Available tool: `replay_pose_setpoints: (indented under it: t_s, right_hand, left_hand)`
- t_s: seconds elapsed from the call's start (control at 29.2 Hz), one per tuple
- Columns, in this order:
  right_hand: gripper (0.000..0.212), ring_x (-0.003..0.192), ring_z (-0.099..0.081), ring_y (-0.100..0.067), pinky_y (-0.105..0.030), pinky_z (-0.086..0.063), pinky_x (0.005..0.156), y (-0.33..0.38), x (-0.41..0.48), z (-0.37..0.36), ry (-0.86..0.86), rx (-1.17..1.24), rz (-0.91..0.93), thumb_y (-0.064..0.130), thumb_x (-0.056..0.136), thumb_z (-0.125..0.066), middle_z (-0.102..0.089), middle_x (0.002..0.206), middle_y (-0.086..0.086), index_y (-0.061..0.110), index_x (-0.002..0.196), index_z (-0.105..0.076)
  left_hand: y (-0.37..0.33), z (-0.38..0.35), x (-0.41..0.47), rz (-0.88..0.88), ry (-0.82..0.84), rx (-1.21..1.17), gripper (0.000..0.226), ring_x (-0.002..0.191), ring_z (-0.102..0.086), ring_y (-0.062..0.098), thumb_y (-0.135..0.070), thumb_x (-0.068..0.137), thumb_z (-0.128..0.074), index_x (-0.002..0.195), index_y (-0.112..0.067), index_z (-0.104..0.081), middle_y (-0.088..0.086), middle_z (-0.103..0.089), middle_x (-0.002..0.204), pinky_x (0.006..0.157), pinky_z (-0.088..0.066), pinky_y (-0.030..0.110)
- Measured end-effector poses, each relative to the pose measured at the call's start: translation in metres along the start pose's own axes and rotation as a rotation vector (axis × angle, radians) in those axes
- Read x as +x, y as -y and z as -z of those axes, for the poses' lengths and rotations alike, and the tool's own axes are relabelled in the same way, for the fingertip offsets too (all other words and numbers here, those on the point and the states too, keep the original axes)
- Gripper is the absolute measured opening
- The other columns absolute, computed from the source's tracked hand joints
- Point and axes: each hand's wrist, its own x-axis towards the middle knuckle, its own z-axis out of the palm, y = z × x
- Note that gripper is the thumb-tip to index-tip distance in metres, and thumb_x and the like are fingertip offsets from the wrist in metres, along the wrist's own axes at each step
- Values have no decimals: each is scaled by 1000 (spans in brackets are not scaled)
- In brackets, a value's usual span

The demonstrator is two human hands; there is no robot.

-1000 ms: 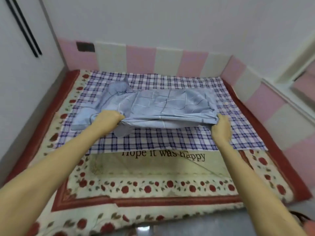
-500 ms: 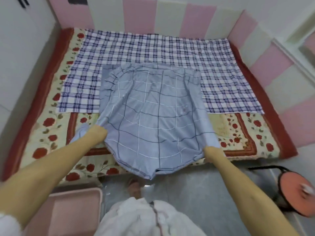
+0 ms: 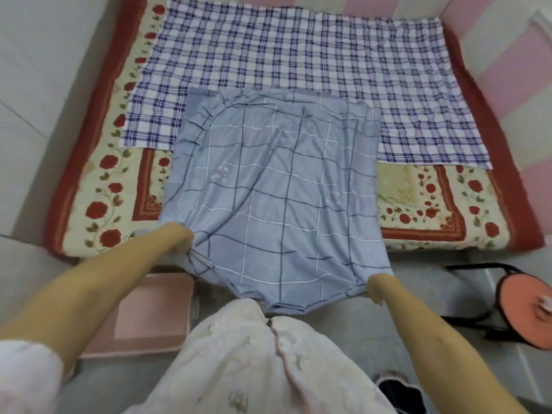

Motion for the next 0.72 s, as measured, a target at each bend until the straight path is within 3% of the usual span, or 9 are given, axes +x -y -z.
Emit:
replay_pose_setpoints:
  t_s: [0.07, 0.1, 0.17, 0.24, 0.31, 0.41, 0.51, 0.62, 0.72]
  right_hand:
    - [49, 125, -49, -30, -34, -49, 89, -3, -2, 5, -2, -18, -28, 31, 93, -54, -48, 139, -12, 8, 136, -47]
    - [49, 126, -47, -28, -37, -45, 95, -3, -6, 12, -67, 93, -142, 32, 94, -53, -47, 140, -10, 10, 136, -46]
    - [40, 130, -40, -27, -41, -38, 101, -8, -12, 36, -253, 200, -266, 23, 97, -46, -42, 142, -9, 12, 135, -47]
    - [32, 125, -40, -30, -44, -39, 99, -9, -13, 67, -511, 274, -248, 12, 95, -46, -41, 138, -11, 11, 126, -55]
    - [23, 112, -51, -35, -47, -45, 92, 0, -17, 100, -778, 367, 36, 2, 86, -55, -53, 122, -15, 6, 106, -66]
    - [16, 91, -61, -33, -42, -47, 80, 33, -29, 155, -1115, 257, 645, 6, 71, -61, -64, 93, -10, 9, 83, -71]
    - [11, 88, -54, -21, -32, -38, 80, 78, -70, 195, -1339, 101, 996, 9, 74, -58, -62, 86, -5, 10, 80, -67]
    - [12, 87, -55, -26, -34, -40, 78, 104, -93, 216, -1616, 192, 1096, -2, 78, -69, -61, 84, -9, 7, 80, -62]
    - [21, 93, -55, -27, -38, -43, 87, 117, -93, 222, -1745, 322, 1147, -1, 80, -69, -64, 85, -11, 11, 81, -53]
  left_hand:
    - [3, 1, 0, 124, 30, -249, 47, 118, -53, 24, -29, 88, -60, 129, -7, -53, 9, -54, 133, 96, -45, 32]
    - [9, 2, 1, 94, 27, -211, 46, 114, -56, 23, -31, 86, -61, 127, -11, -54, 7, -57, 128, 91, -47, 32]
    - [27, 10, 10, 131, -98, -193, 35, 104, -60, 23, -26, 83, -62, 116, -14, -59, 5, -62, 116, 84, -51, 33]
    - [40, 31, 14, 185, -299, -305, 23, 98, -60, 23, -16, 80, -65, 103, -14, -63, 4, -63, 104, 82, -51, 34]
    - [39, 61, 12, 104, -614, -382, 17, 100, -53, 19, -10, 78, -63, 93, -15, -64, 2, -63, 99, 87, -44, 38]
    - [26, 100, 8, -213, -1285, -676, 3, 91, -45, 6, -17, 78, -59, 75, -17, -59, -12, -65, 94, 92, -30, 49]
    - [0, 125, -8, -147, -1719, -419, 19, 96, -45, 20, -14, 77, -71, 61, -15, -61, -2, -61, 106, 95, -27, 45]
    - [-34, 138, -26, -175, -1797, -702, 23, 103, -42, 22, -20, 79, -68, 57, -21, -60, -5, -54, 112, 92, -28, 47]
    - [-63, 141, -28, -176, -1647, -1177, 23, 107, -41, 18, -21, 77, -67, 57, -29, -59, -11, -51, 115, 92, -29, 35]
